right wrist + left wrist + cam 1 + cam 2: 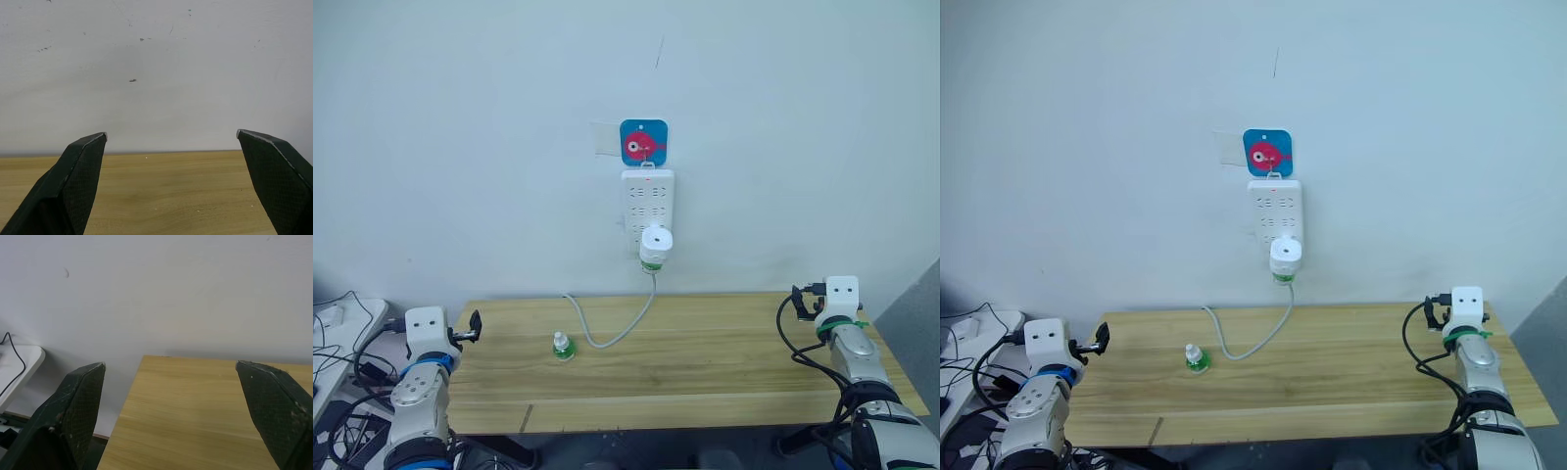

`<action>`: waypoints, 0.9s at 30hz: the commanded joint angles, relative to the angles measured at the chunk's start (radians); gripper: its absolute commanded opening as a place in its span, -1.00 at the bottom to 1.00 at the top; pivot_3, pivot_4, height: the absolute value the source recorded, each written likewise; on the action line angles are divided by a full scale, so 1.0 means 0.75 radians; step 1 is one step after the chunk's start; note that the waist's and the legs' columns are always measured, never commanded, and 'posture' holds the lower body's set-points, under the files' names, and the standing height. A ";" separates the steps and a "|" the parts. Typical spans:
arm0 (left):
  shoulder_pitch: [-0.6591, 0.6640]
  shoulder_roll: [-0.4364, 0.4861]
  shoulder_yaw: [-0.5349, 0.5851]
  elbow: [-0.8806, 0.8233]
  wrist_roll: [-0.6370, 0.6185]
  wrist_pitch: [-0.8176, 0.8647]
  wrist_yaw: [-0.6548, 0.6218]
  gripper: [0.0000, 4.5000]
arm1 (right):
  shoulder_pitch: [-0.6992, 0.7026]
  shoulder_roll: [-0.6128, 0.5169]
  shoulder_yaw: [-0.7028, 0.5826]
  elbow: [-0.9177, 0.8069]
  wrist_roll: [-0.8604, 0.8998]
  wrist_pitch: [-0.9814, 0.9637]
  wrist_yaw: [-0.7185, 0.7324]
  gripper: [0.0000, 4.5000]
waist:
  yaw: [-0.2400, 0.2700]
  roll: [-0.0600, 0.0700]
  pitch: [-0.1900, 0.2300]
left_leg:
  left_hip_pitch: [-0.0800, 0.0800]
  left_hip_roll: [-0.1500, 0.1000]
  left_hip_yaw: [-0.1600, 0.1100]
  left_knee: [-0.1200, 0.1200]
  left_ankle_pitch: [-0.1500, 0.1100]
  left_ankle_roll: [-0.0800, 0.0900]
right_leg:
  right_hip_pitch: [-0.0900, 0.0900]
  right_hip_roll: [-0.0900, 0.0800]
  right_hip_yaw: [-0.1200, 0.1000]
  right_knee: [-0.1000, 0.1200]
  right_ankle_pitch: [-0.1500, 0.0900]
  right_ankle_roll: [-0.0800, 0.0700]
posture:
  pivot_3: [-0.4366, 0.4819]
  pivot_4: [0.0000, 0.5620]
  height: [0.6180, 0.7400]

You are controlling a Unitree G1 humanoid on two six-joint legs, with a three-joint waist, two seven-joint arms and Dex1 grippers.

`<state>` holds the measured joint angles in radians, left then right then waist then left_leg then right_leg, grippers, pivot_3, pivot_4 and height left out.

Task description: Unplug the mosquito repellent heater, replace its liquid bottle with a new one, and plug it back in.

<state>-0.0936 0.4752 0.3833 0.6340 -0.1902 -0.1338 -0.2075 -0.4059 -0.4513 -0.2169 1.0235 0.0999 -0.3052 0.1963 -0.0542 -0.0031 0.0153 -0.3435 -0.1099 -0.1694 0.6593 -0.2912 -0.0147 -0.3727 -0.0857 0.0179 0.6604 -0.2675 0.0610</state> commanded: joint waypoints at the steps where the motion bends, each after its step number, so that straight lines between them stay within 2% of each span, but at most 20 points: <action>1: -0.006 0.020 0.043 -0.048 -0.026 0.017 0.015 1.00 | -0.025 -0.022 -0.022 -0.045 0.007 -0.018 -0.001 0.98 | 0.000 0.000 0.002 | 0.000 0.000 0.000 0.000 0.000 0.000 | 0.000 0.000 0.000 0.000 0.000 0.000 | -0.10 -0.92 1.00; 19: -0.014 0.048 0.049 -0.059 -0.034 0.034 -0.048 1.00 | 0.002 -0.009 -0.028 -0.075 0.019 -0.024 0.001 0.98 | 0.001 0.003 0.016 | 0.000 0.000 0.000 0.000 0.000 0.000 | 0.000 0.000 0.000 0.000 0.000 0.000 | -0.13 -0.90 1.00; 24: -0.010 0.063 0.053 -0.136 -0.105 0.059 -0.170 1.00 | 0.031 0.007 -0.011 -0.171 0.047 0.011 0.126 0.98 | 0.001 0.002 0.024 | -0.001 0.000 0.000 0.000 0.000 0.000 | 0.000 0.000 0.000 -0.001 0.000 0.000 | -0.15 -0.83 1.00; 27: 0.025 0.090 0.031 -0.324 -0.202 0.136 -0.335 1.00 | 0.088 0.029 -0.022 -0.361 0.109 0.098 0.190 0.98 | 0.000 0.001 0.040 | -0.002 0.001 0.000 0.000 0.000 0.000 | -0.001 0.000 0.000 -0.001 0.000 0.000 | -0.16 -0.80 1.00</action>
<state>-0.0721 0.5108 0.3992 0.4880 -0.3011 -0.0479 -0.3979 -0.3376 -0.4295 -0.2165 0.8480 0.1448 -0.2535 0.3106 -0.0542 -0.0025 0.0454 -0.3458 -0.1087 -0.1692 0.6593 -0.2913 -0.0147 -0.3740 -0.0861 0.0181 0.6599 -0.2676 0.0612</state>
